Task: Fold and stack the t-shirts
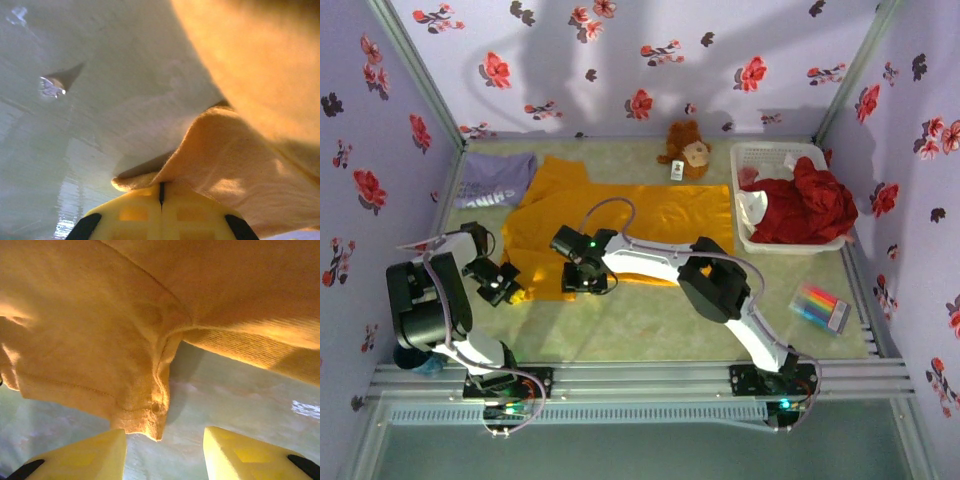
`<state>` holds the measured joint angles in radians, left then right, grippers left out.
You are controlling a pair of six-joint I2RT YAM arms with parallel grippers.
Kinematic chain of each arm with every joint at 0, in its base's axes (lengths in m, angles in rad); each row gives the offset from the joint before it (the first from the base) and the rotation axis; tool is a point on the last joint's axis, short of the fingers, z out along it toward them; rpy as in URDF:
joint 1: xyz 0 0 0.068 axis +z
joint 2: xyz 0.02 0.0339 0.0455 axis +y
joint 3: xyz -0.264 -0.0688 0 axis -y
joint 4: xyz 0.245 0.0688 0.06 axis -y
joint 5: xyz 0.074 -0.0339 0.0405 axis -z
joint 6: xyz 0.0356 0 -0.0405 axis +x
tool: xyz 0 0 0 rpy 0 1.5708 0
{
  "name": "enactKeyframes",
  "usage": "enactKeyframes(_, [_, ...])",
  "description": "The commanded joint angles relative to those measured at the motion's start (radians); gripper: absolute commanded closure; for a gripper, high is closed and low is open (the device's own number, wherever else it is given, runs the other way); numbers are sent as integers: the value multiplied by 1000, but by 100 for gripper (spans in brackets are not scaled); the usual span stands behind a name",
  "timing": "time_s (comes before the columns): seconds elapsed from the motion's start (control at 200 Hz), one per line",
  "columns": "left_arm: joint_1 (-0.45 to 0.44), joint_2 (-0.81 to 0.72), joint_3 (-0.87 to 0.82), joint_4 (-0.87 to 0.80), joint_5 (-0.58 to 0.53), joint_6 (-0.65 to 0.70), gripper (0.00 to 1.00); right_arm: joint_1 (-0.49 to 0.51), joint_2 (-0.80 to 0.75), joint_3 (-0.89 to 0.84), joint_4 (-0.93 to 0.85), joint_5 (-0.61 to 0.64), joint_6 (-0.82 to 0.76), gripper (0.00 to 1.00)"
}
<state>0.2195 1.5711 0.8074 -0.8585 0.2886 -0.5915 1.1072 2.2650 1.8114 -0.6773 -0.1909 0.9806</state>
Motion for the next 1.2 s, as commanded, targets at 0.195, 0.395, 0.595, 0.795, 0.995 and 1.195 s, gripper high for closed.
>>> enactKeyframes(0.195, [-3,-41,-10,-10,14,19,100,12,103,117,-84,-57,-18,72])
enactKeyframes(0.395, [-3,-75,-7,-26,12,28,100,11,104,131,-99,-40,-30,96])
enactKeyframes(0.595, [-3,-156,74,-118,12,45,100,1,41,152,-105,0,-56,100])
enactKeyframes(0.795, [-3,-181,227,-187,8,49,100,-53,-10,154,-92,21,-61,100])
enactKeyframes(0.995, [-5,-95,342,-266,19,103,100,-115,-4,172,-100,-17,-83,100])
enactKeyframes(1.195, [-30,-72,205,-243,46,126,85,-134,30,196,-102,-64,-82,100])
